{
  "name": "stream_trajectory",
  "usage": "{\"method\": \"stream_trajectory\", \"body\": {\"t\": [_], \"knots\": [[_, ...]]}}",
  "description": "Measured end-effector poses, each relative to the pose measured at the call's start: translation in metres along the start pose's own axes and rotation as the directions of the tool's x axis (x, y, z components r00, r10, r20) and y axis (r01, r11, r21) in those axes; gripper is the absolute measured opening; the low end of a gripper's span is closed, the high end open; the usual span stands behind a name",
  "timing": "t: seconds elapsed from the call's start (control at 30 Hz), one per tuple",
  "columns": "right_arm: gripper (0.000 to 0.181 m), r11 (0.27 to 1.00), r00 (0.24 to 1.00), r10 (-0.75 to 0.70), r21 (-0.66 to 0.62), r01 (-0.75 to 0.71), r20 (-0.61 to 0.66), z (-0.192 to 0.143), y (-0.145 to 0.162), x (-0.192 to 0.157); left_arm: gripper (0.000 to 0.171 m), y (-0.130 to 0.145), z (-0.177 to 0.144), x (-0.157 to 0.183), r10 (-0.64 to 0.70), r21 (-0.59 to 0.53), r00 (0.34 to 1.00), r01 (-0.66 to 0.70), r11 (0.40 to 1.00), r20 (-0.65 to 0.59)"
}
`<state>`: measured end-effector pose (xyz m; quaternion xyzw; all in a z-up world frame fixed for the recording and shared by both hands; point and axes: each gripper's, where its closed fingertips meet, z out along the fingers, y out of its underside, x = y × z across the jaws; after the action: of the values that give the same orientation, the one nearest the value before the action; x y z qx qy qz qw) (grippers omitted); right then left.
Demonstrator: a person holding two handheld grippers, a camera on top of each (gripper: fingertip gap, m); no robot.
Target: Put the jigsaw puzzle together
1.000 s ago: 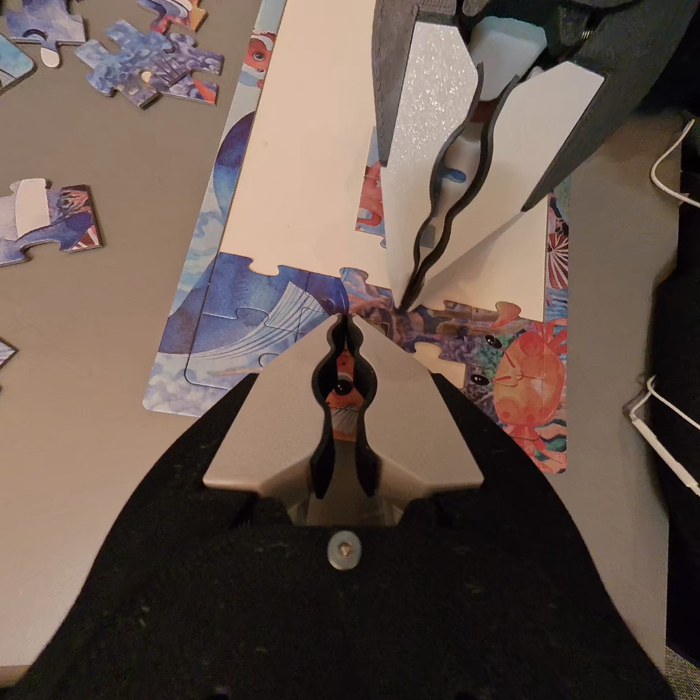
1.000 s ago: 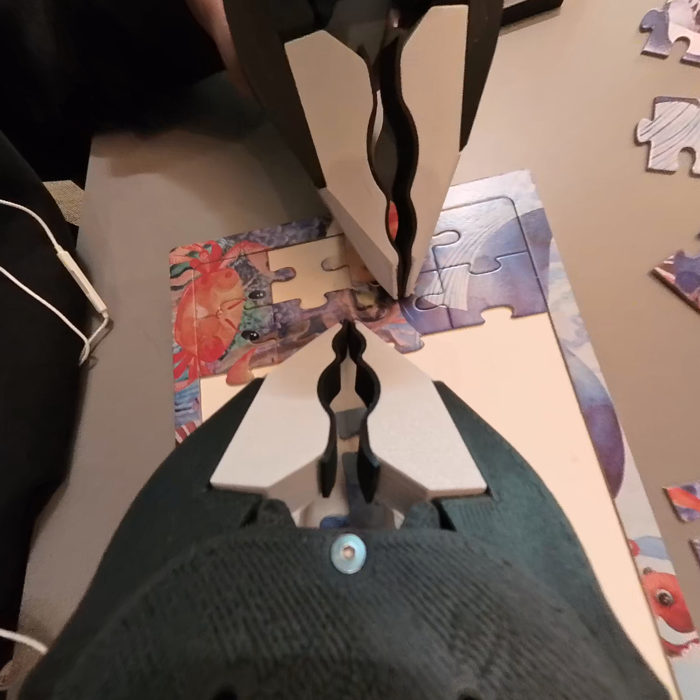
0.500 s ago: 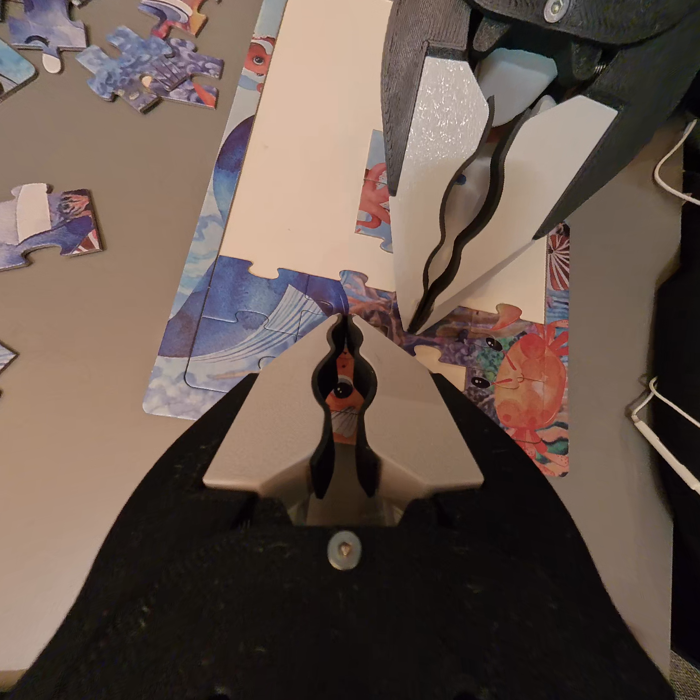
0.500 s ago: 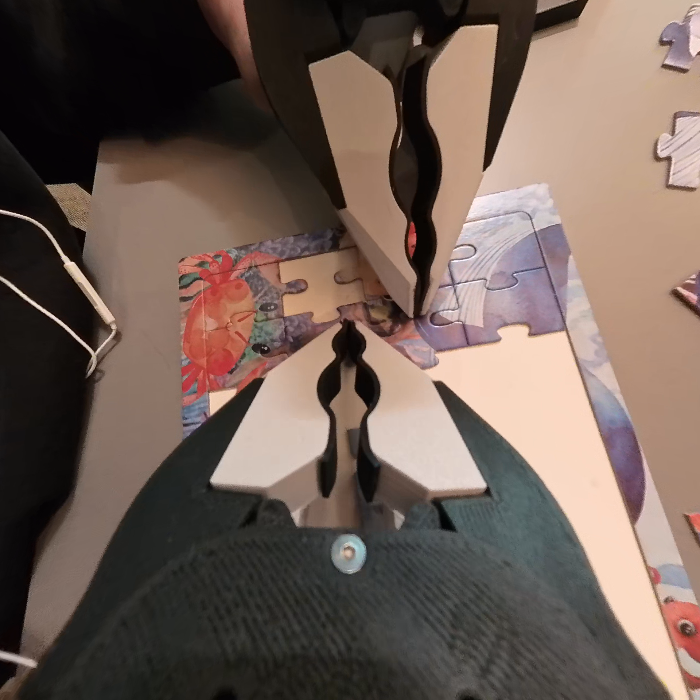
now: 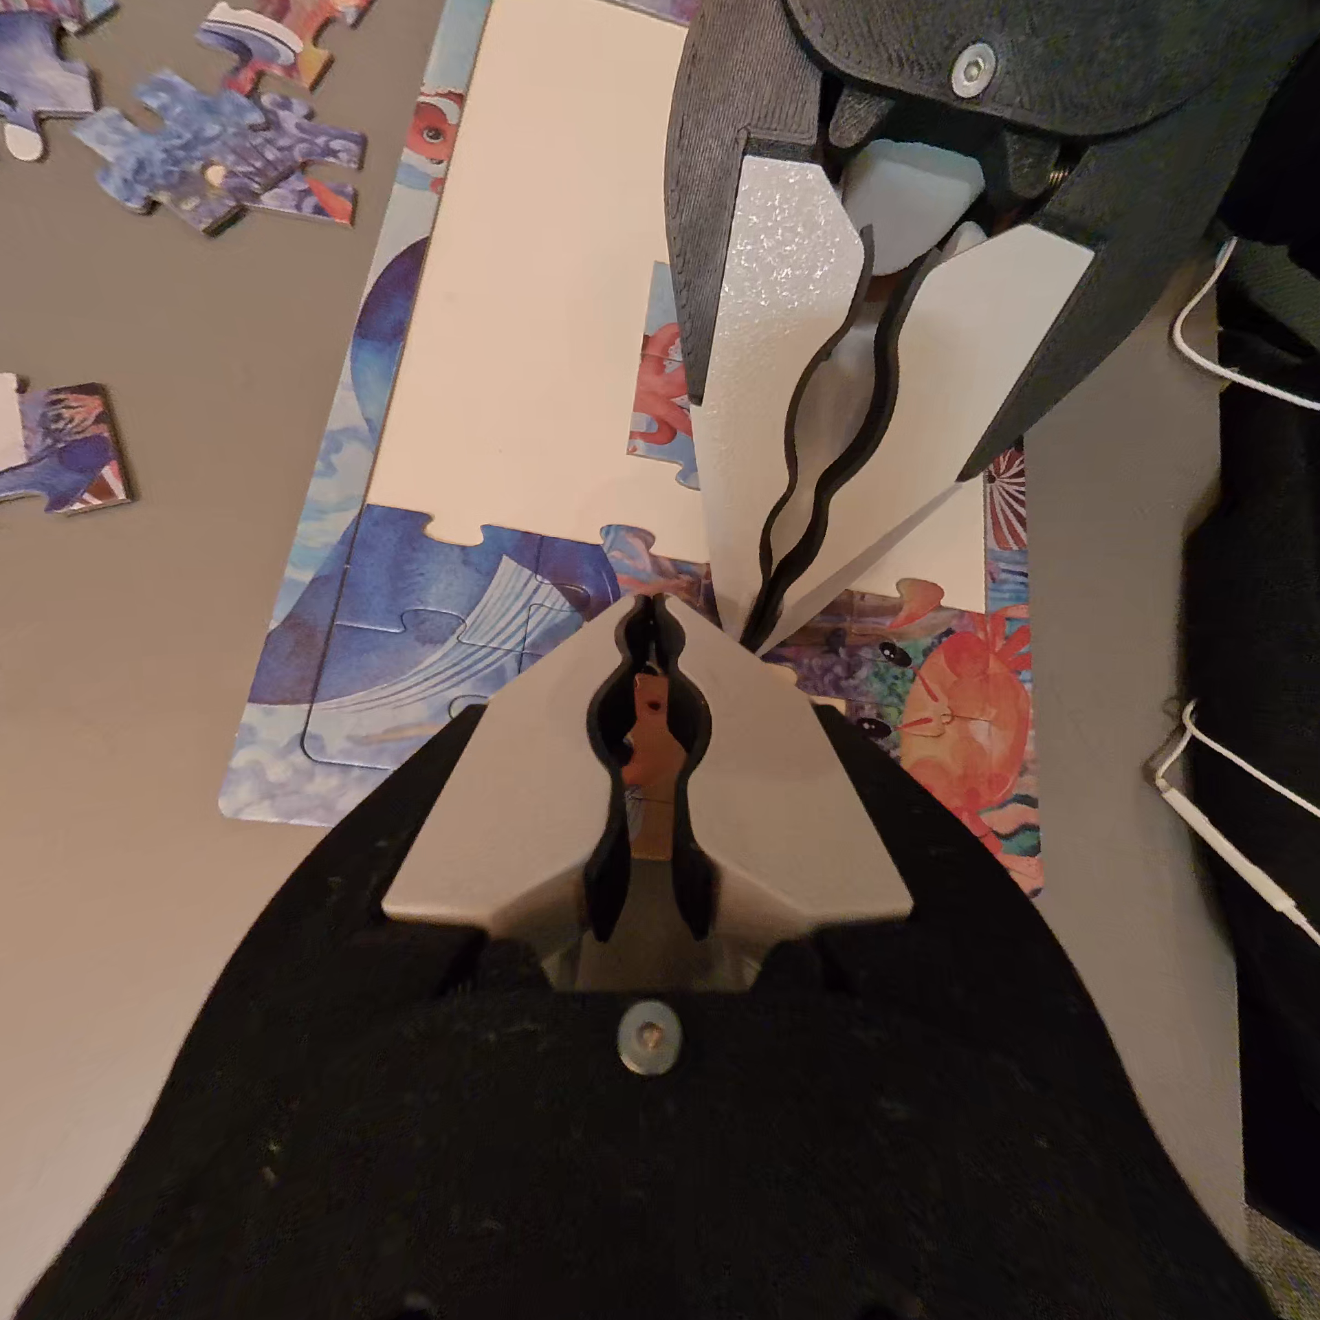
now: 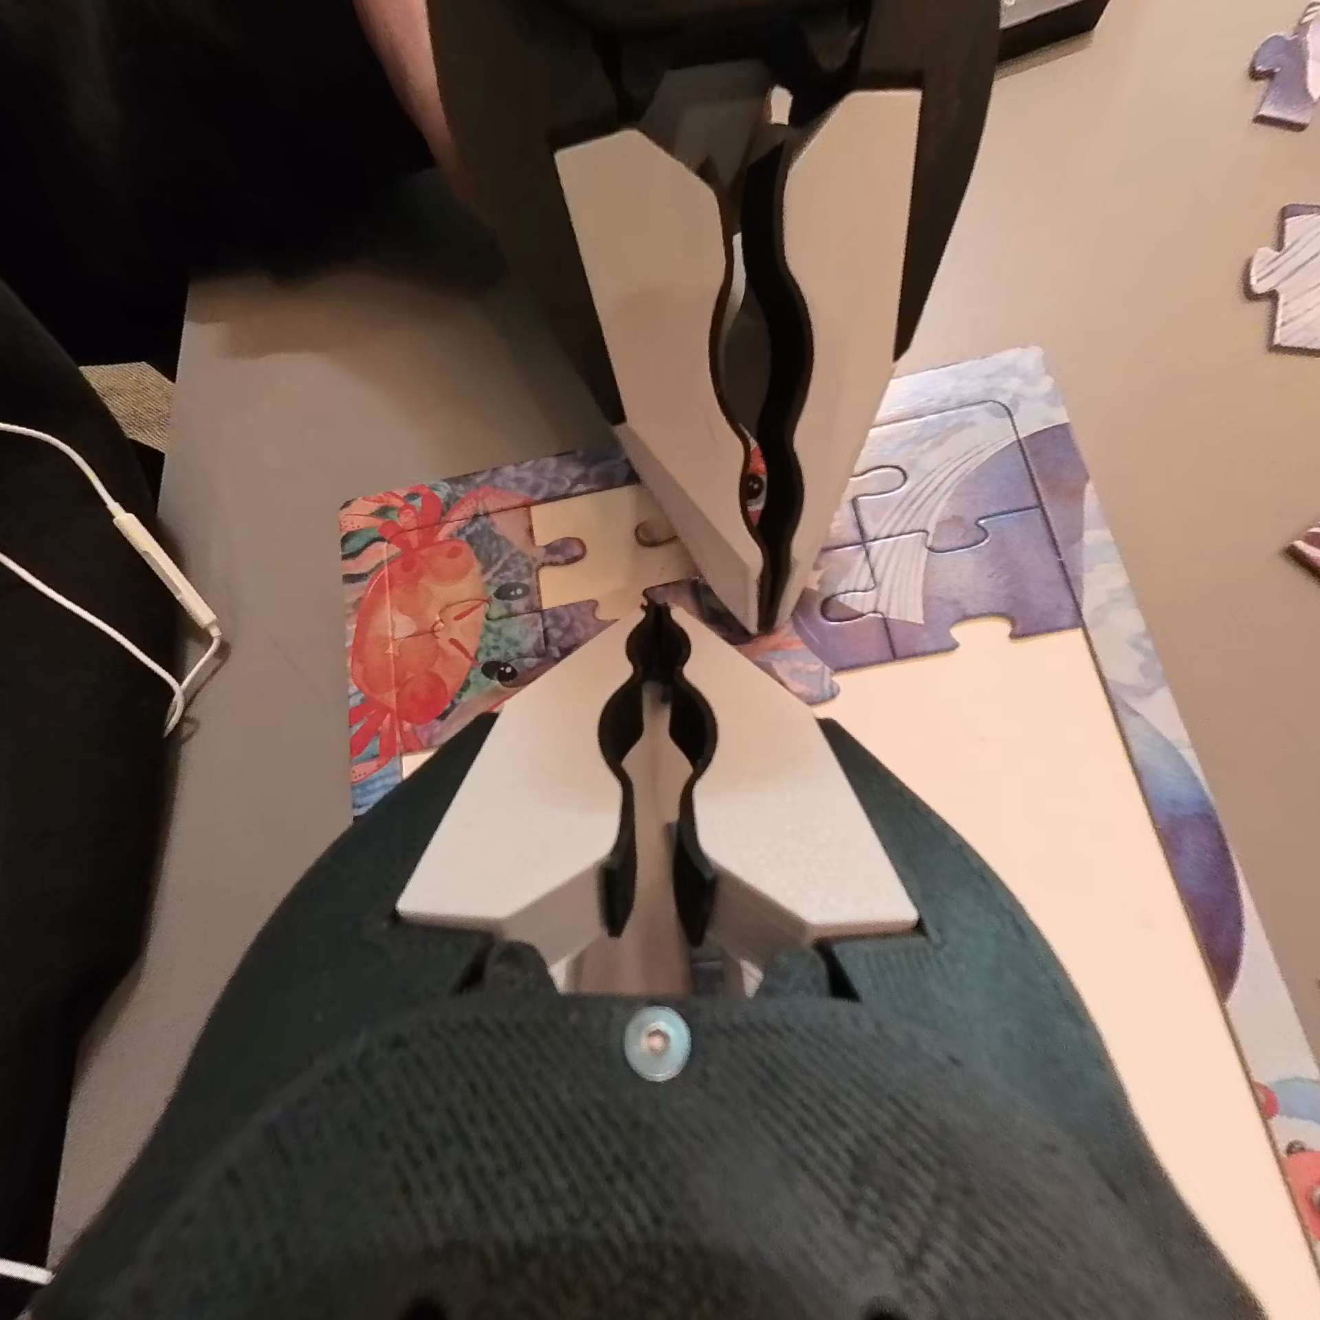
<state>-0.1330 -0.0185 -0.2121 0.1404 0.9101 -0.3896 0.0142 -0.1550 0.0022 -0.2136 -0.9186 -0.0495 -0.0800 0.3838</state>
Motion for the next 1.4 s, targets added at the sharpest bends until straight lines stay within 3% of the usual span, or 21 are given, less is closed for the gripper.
{"method": "stream_trajectory", "body": {"t": [0.57,0.67,0.8,0.97,1.4], "knots": [[0.0,0.998,0.997,-0.043,-0.043,0.04,-0.063,-0.007,0.005,0.009,0.002,0.006,0.0,-0.001,-0.064,-0.109,0.995,0.072,0.991,0.077],[0.0,0.999,0.995,-0.004,-0.054,-0.002,-0.097,-0.018,0.012,0.023,0.002,0.006,0.0,-0.001,-0.07,-0.106,0.995,0.077,0.991,0.071],[0.0,0.998,0.997,0.056,-0.02,-0.057,-0.049,-0.02,0.012,0.022,0.002,0.006,0.0,0.0,-0.078,-0.099,0.995,0.084,0.992,0.061],[0.0,0.998,0.998,0.017,-0.067,-0.021,-0.063,-0.016,0.017,0.019,0.002,0.006,0.0,0.0,-0.067,-0.093,0.996,0.072,0.993,0.058],[0.0,1.0,0.998,-0.006,-0.02,0.004,-0.067,-0.015,0.008,0.018,0.002,0.005,0.0,0.0,-0.066,-0.078,0.997,0.07,0.994,0.045]]}}
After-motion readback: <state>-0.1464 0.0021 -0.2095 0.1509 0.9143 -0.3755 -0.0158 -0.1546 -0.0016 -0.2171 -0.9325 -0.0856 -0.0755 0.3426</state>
